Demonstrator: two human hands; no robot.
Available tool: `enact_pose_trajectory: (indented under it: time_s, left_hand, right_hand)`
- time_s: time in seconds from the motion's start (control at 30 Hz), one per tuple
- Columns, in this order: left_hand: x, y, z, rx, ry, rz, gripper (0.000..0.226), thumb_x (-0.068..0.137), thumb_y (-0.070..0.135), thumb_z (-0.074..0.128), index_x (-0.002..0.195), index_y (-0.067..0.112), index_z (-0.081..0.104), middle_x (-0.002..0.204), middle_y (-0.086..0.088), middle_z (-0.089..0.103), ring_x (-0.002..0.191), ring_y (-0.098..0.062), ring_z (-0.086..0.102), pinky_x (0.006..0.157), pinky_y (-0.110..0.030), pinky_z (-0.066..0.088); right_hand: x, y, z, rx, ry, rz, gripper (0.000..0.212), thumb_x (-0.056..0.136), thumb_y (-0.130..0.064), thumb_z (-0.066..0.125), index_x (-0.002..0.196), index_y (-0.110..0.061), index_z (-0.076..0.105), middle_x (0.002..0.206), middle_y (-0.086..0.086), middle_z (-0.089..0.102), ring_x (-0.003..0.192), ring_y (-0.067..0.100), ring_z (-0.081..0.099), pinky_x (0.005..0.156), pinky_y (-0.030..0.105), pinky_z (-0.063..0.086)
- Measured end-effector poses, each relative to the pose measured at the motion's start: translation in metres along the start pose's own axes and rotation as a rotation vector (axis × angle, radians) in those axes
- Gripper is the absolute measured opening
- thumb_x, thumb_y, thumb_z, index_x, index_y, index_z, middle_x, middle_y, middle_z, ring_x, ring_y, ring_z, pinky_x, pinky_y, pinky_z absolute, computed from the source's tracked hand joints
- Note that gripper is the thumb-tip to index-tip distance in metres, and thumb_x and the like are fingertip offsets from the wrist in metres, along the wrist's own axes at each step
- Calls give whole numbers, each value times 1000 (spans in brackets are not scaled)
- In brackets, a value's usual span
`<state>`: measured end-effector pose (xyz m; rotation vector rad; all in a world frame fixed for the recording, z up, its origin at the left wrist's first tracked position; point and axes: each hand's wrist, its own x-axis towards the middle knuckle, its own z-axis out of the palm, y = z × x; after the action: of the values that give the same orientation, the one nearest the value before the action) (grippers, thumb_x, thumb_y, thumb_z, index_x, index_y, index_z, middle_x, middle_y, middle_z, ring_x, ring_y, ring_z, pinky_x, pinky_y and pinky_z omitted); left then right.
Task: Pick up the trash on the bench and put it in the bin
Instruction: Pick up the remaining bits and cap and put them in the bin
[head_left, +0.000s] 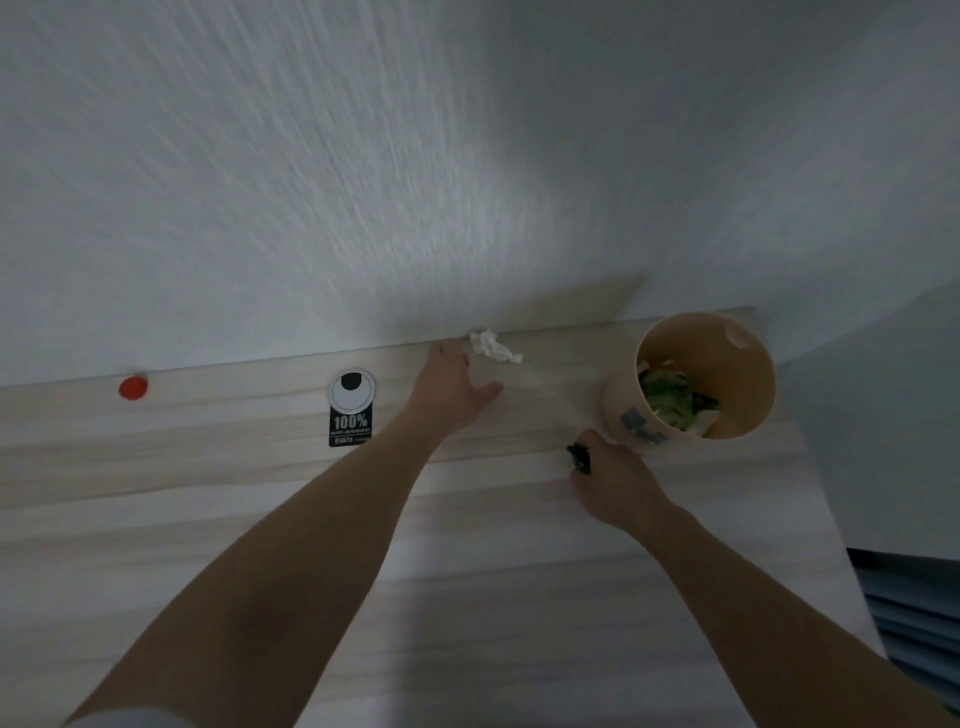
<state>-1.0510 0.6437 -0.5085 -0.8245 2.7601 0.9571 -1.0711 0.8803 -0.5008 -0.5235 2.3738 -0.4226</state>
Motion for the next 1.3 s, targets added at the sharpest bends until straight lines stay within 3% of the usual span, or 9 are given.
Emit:
enact_pose_trajectory:
  time_s: [0.13, 0.33, 0.53, 0.63, 0.77, 0.9, 1.0, 1.17, 1.3]
  left_hand:
    - [15, 3, 19, 136, 45, 156, 70, 75, 42, 74, 122, 3, 41, 125, -15, 37, 114, -32, 42, 95, -41, 45]
    - [31, 5, 31, 166, 50, 313, 55, 75, 29, 75, 112, 0, 47, 116, -18, 44, 114, -35, 43, 93, -45, 46]
    - [41, 15, 48, -127, 179, 30, 70, 64, 41, 81, 111, 2, 46, 114, -11, 39, 105, -27, 44, 88, -38, 48]
    - [45, 24, 58, -39, 205, -69, 81, 67, 56, 75, 116, 1, 43, 118, -13, 41, 108, -30, 44, 90, -40, 46]
    - [47, 28, 67, 141, 244, -97, 65, 83, 50, 62, 119, -1, 44, 119, -19, 47, 106, -37, 48, 87, -43, 44]
    - [50, 15, 68, 272, 164, 32, 36, 93, 34, 47, 114, 7, 55, 116, -18, 53, 105, -36, 49, 85, -42, 42]
    - [49, 2, 65, 267, 115, 145, 34, 91, 30, 36, 102, 9, 60, 105, -18, 57, 101, -36, 52, 84, -43, 43]
    - [39, -4, 48, 0, 114, 88, 23, 93, 16, 42, 83, 1, 57, 87, -23, 56, 86, -34, 54, 75, -38, 38]
    - [28, -19, 37, -237, 126, 20, 22, 88, 10, 47, 67, 13, 39, 68, -11, 49, 65, -25, 48, 63, -36, 37]
  right_hand:
    - [6, 1, -1, 4, -8, -12, 16, 90, -25, 52, 103, -16, 48, 90, 7, 63, 81, 26, 59, 70, 36, 51]
    - [16, 1, 1, 10, 0, -19, 22, 89, -25, 54, 108, -16, 50, 96, 8, 64, 87, 28, 60, 70, 35, 48]
    - [19, 0, 4, 25, -14, -13, 21, 89, -24, 54, 109, -16, 50, 96, 8, 64, 87, 27, 59, 70, 35, 49]
    - [21, 1, 3, 26, -12, -18, 20, 88, -23, 53, 106, -16, 50, 94, 8, 64, 86, 28, 59, 68, 35, 47]
    - [20, 4, 3, 37, -17, -8, 21, 88, -23, 54, 107, -16, 50, 95, 9, 64, 86, 28, 59, 69, 36, 49]
    - [20, 5, 1, 35, -12, -6, 22, 88, -23, 54, 108, -15, 50, 97, 10, 65, 89, 29, 60, 73, 38, 52]
    - [19, 3, 0, 44, -15, -8, 21, 88, -23, 54, 108, -14, 50, 96, 10, 64, 87, 29, 60, 74, 40, 52]
    - [17, -3, 1, 46, -23, -10, 21, 89, -24, 53, 108, -15, 50, 96, 10, 64, 87, 29, 59, 73, 39, 52]
    - [14, -6, 1, 54, -29, -10, 19, 89, -23, 53, 106, -14, 49, 95, 11, 64, 85, 29, 58, 72, 38, 51]
